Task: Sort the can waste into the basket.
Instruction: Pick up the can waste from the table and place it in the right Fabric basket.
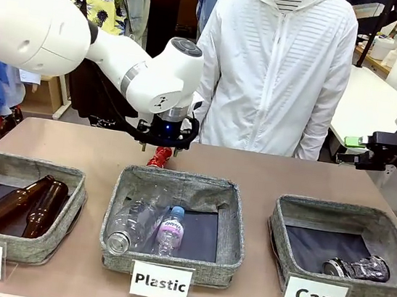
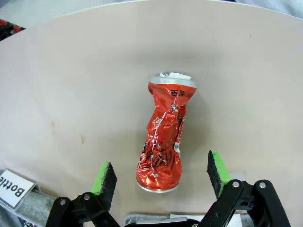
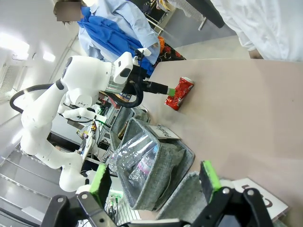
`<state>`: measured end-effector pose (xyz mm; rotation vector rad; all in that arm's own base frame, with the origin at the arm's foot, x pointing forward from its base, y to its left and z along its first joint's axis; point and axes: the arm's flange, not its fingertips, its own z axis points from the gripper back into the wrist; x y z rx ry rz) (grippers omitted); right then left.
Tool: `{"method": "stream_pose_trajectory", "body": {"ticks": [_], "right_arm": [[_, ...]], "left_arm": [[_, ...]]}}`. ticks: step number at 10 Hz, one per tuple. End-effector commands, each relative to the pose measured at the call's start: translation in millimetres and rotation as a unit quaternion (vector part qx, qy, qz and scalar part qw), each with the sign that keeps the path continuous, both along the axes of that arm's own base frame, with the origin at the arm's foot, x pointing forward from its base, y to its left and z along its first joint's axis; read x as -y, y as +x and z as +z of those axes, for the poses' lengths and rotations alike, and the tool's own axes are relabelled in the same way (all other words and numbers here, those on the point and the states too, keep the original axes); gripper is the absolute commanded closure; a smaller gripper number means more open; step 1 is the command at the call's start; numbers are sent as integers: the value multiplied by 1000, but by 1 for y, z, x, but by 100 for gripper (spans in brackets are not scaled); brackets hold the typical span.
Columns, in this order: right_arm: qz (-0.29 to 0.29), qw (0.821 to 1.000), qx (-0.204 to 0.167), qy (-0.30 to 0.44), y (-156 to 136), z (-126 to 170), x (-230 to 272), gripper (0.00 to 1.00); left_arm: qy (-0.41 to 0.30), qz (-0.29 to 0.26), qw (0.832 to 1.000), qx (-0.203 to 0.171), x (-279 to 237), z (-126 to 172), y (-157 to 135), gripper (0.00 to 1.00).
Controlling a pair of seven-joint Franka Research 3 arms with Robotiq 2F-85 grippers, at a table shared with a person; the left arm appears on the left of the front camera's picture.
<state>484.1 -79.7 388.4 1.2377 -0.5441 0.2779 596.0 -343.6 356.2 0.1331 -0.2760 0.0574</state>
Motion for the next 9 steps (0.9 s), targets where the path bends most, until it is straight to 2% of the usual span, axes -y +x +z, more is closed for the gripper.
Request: {"method": "stream_pose_trajectory", "body": {"ticks": [1, 6, 7, 9], "right_arm": [[6, 1000, 10, -2, -1, 2, 1, 0], [6, 1000, 10, -2, -1, 2, 1, 0], [6, 1000, 10, -2, -1, 2, 1, 0], [6, 1000, 10, -2, -1, 2, 1, 0]], "left_arm": [[-10, 4, 1000, -1, -2, 1, 2, 0], [-4, 2, 1000, -2, 0, -1, 0, 0], [-6, -29, 999, -14, 4, -3, 4, 0], [4, -45, 999, 4, 10, -8, 6, 0]]}}
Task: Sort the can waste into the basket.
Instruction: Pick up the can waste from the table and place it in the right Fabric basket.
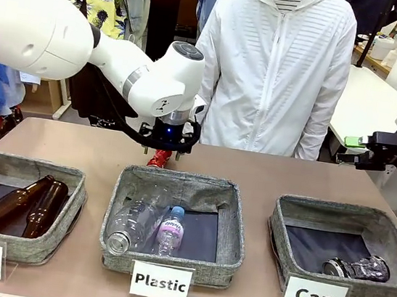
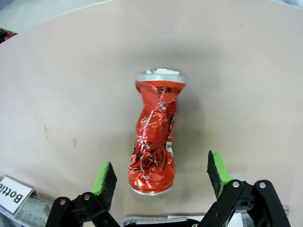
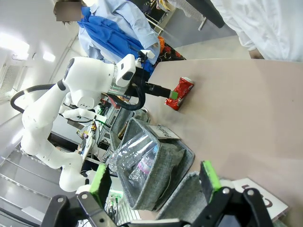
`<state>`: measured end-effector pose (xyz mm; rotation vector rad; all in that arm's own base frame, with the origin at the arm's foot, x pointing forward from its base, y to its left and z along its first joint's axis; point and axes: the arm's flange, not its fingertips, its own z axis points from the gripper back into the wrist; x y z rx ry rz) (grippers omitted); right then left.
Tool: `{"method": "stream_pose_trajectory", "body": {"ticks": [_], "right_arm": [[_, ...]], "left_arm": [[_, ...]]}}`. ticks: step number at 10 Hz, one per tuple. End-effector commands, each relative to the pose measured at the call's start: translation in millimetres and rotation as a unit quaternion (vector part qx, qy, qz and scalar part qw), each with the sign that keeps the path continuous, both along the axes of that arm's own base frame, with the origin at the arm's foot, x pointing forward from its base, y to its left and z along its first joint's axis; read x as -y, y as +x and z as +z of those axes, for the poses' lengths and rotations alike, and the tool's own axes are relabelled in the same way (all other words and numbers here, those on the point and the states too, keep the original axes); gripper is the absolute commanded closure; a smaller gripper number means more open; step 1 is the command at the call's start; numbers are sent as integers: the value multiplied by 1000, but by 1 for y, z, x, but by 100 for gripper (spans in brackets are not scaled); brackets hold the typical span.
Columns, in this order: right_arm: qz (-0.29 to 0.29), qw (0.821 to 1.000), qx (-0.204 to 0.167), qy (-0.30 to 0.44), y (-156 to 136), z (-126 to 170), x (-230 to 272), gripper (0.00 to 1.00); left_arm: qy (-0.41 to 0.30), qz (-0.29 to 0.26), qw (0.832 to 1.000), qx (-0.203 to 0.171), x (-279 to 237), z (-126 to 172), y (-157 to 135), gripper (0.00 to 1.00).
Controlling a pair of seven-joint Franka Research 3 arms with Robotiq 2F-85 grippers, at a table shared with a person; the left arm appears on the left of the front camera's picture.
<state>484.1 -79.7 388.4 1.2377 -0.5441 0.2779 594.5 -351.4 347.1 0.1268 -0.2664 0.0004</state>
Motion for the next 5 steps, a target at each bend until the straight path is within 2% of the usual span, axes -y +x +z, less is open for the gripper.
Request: {"method": "stream_pose_trajectory", "body": {"ticks": [1, 5], "right_arm": [[6, 1000, 10, -2, -1, 2, 1, 0], [6, 1000, 10, -2, -1, 2, 1, 0]], "left_arm": [[6, -20, 999, 25, 4, -6, 16, 0], [24, -22, 999, 6, -1, -25, 47, 0]]}}
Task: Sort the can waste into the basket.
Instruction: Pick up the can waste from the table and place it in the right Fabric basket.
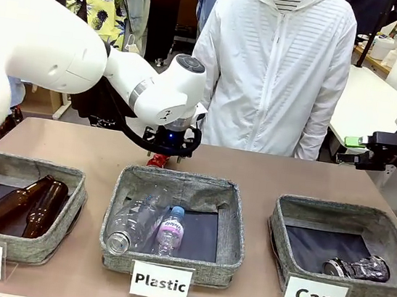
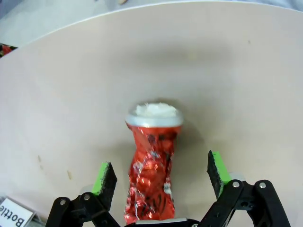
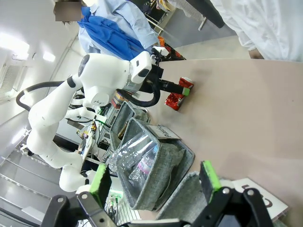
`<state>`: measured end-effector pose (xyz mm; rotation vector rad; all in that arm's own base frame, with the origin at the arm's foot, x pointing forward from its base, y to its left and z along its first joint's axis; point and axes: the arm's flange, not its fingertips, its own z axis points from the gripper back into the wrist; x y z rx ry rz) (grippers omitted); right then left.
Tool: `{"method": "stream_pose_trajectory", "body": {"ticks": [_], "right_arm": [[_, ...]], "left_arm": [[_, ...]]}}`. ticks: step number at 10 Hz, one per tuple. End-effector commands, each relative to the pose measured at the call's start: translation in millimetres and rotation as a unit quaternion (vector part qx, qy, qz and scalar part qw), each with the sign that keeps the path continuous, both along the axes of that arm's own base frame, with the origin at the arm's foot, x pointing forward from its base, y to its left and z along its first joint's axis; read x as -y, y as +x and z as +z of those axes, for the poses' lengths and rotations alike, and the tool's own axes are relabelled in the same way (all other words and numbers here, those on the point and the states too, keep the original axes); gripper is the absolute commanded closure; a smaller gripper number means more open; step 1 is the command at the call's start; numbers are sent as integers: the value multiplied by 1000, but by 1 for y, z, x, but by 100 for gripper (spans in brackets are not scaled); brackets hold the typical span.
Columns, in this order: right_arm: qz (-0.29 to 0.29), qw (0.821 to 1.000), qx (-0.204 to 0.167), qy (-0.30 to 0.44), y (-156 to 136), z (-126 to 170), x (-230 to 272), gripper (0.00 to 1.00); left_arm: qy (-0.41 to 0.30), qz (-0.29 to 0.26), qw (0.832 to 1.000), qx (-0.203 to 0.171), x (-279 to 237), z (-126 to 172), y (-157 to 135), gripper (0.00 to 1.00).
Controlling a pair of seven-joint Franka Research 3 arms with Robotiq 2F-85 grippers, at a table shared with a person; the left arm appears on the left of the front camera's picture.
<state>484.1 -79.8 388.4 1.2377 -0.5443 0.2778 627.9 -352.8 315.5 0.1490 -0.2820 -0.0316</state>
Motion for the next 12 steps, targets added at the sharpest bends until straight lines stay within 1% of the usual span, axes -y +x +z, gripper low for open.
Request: {"method": "stream_pose_trajectory", "body": {"ticks": [1, 2, 5, 7, 8, 9, 10, 12], "right_arm": [[7, 1000, 10, -2, -1, 2, 1, 0], [7, 1000, 10, -2, -1, 2, 1, 0], [7, 1000, 10, -2, -1, 2, 1, 0], [7, 1000, 10, -2, -1, 2, 1, 0], [7, 1000, 10, -2, -1, 2, 1, 0], [7, 1000, 10, -2, -1, 2, 1, 0], [7, 1000, 10, -2, -1, 2, 1, 0], [7, 1000, 10, -2, -1, 2, 1, 0]], "left_arm": [[10, 7, 1000, -8, -8, 6, 22, 0], [13, 13, 1000, -21, -13, 2, 26, 0], [25, -30, 998, -54, -24, -12, 40, 0], [30, -51, 994, -94, -23, -27, 46, 0], [36, -55, 992, -107, -21, -33, 47, 0], [39, -59, 992, -109, -20, -36, 47, 0], [33, -76, 989, -120, -18, -38, 48, 0], [39, -83, 987, -133, -15, -44, 48, 0]]}}
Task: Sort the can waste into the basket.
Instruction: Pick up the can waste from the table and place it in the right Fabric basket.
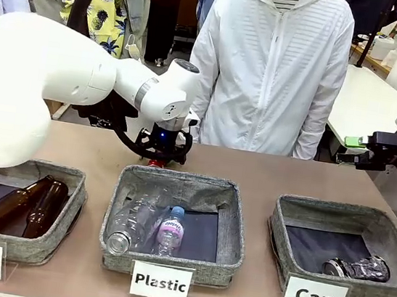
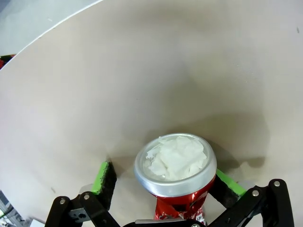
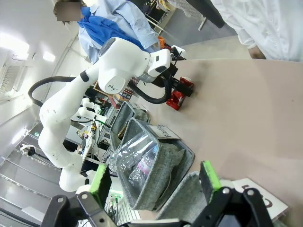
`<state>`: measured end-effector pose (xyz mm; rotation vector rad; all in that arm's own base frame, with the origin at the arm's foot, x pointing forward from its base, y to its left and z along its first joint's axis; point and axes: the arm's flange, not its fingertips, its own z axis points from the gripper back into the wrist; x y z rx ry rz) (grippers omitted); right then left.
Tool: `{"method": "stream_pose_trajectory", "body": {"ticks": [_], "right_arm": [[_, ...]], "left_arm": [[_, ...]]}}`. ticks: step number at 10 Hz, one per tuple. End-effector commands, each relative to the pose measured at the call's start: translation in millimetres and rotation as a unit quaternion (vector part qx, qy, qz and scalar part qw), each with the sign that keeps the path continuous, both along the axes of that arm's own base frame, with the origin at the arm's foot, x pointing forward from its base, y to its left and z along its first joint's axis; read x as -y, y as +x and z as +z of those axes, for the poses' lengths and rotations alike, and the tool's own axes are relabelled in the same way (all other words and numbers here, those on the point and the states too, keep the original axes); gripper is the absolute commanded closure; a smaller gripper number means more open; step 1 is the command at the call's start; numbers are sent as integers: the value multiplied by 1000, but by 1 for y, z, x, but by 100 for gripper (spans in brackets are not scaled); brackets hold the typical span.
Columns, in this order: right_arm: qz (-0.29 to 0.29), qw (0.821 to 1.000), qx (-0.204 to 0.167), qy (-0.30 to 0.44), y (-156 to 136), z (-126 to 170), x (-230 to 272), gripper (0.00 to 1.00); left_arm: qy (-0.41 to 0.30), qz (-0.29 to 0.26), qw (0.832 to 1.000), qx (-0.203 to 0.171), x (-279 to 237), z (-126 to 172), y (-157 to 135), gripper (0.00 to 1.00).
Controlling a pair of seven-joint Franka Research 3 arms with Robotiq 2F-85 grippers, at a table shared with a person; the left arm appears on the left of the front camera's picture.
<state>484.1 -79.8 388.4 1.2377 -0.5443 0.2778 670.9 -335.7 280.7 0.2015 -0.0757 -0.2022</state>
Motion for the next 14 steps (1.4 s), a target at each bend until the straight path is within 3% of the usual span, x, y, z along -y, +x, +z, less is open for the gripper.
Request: {"method": "stream_pose_trajectory", "body": {"ticks": [1, 2, 3, 4, 5, 6, 11, 14], "right_arm": [[7, 1000, 10, -2, -1, 2, 1, 0], [7, 1000, 10, -2, -1, 2, 1, 0], [7, 1000, 10, -2, -1, 2, 1, 0], [7, 1000, 10, -2, -1, 2, 1, 0], [7, 1000, 10, -2, -1, 2, 1, 0], [7, 1000, 10, -2, -1, 2, 1, 0], [7, 1000, 10, -2, -1, 2, 1, 0], [7, 1000, 10, -2, -1, 2, 1, 0]], "left_arm": [[10, -24, 999, -34, 5, -11, 4, 0], [16, -25, 998, -50, 5, -11, 4, 58], [10, -37, 997, -61, 5, -10, 4, 58], [16, -34, 997, -60, 5, -10, 3, 100], [13, -39, 997, -67, 5, -11, 4, 63], [6, -50, 996, -74, 6, -11, 3, 100], [-24, -45, 997, -65, -5, 8, -2, 100], [-56, -6, 998, -2, -46, 72, -25, 100]]}}
